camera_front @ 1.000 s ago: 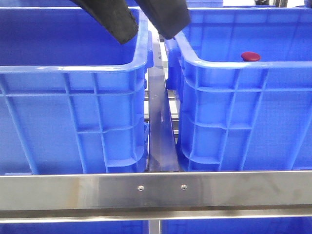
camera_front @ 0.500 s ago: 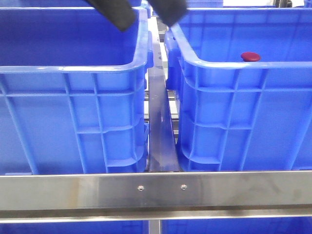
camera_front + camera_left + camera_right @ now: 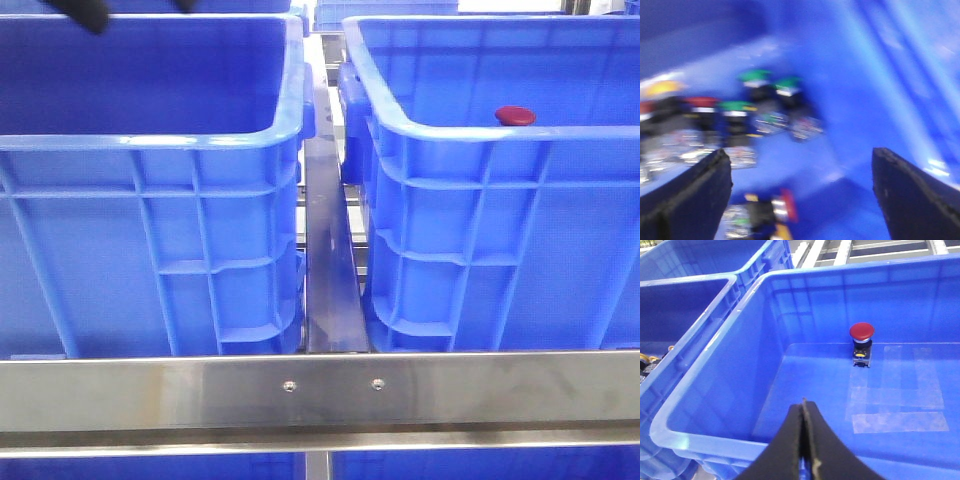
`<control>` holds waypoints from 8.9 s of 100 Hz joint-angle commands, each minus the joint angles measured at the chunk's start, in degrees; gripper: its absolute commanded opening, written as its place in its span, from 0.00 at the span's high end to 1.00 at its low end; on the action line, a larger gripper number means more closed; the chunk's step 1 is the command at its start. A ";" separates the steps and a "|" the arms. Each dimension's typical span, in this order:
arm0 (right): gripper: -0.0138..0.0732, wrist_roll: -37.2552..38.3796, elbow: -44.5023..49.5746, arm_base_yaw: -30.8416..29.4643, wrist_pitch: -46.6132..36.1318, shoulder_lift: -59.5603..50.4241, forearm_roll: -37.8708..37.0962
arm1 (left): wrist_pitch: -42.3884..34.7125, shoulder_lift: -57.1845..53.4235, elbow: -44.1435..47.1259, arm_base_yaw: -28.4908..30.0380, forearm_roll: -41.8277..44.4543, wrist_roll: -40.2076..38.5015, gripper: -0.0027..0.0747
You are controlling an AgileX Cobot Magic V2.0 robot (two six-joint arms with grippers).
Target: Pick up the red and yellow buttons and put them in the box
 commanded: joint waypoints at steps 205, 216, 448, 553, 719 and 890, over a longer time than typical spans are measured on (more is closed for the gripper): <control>0.92 -0.58 -1.47 -0.07 -0.75 0.02 0.35 | -4.78 15.34 -7.29 10.37 0.39 -0.09 0.83; 0.92 -0.58 -1.47 -0.07 -0.75 0.02 0.35 | -1.55 12.41 -7.19 10.04 0.31 0.01 0.83; 0.19 1.30 -32.82 -0.02 49.27 51.28 38.61 | 13.04 5.77 -7.08 -8.52 -33.96 24.26 0.83; 0.55 0.34 -33.08 4.08 46.63 51.90 38.60 | 15.13 5.77 -7.19 -8.52 -34.81 25.50 0.32; 0.55 -66.15 -42.16 -25.14 18.93 62.36 45.06 | 17.74 5.77 -7.39 -8.31 -35.70 25.28 0.18; 0.28 -71.08 -53.30 -23.54 19.54 72.58 46.47 | 16.40 5.77 -7.39 -8.31 -35.70 25.28 0.18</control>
